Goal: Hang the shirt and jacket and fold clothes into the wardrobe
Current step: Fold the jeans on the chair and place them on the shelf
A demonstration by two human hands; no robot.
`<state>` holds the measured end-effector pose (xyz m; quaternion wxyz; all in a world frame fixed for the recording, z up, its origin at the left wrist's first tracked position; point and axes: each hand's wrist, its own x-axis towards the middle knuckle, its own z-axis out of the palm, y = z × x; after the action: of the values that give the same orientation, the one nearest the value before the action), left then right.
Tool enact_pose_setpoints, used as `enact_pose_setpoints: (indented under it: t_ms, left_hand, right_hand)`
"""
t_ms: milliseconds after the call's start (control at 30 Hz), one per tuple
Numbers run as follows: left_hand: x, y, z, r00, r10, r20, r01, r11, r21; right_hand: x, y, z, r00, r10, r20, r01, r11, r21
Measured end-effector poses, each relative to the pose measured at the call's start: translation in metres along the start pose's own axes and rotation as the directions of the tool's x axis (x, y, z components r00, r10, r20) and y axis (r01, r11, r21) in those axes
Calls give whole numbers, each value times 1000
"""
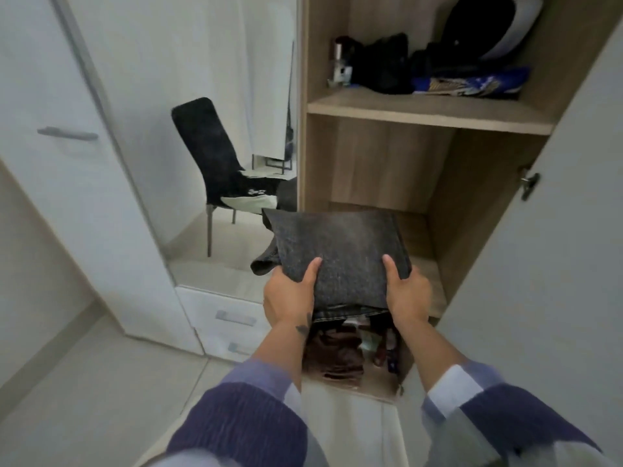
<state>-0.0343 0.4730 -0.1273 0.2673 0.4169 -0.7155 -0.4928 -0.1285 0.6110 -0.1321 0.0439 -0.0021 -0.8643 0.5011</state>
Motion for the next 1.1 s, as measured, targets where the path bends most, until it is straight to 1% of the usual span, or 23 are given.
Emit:
enact_pose_setpoints:
  t_ms: [100,233,367,500,600,667,733,867,967,1033,1067,1100]
  left_hand:
    - [11,13,48,999,16,45,-17,999,28]
    - [35,21,101,995,38,96,-46,996,76]
    - [78,27,153,977,63,202,-81,993,84]
    - [137,19,215,945,113,306,-137,989,57]
    - [180,7,266,931,180,318,-194,981,15]
    - [207,-9,302,926,219,309,-232,973,8]
    - [229,-28,336,928,225,297,-243,970,25]
    - [255,-73,387,949,152,275,-198,969,149]
    - [264,-102,408,953,142,266,-203,955,218]
    - [266,-111,415,960,154,235,-229,913,338]
    - [266,-112,417,969,153,194,-219,896,387]
    - [266,-109,416,980,139,142,-188,884,429]
  right_hand:
    - [42,17,-14,999,16,-44,-16,1000,-12]
    - [88,38,-10,994,75,-81,-77,997,-23]
    - [138,57,9,984,125,-126,-127,992,-7]
    - [203,80,43,980,101,-171,-95,995,41]
    - [255,109,72,973,89,-215,-71,993,91]
    - [287,135,93,973,85,-215,-68,994,82]
    - [316,161,114,969,86,-234,-76,996,51]
    - [351,213,156,957,112,-267,-134,989,-65]
    - [357,241,172,954,131,-270,-195,954,-229]
    - [360,244,175,952,156,-262,-245,902,-355]
    - [361,242,177,950,97,-298,-228,867,-442]
    - [362,236,179,944,-11,-329,-179,821,-542]
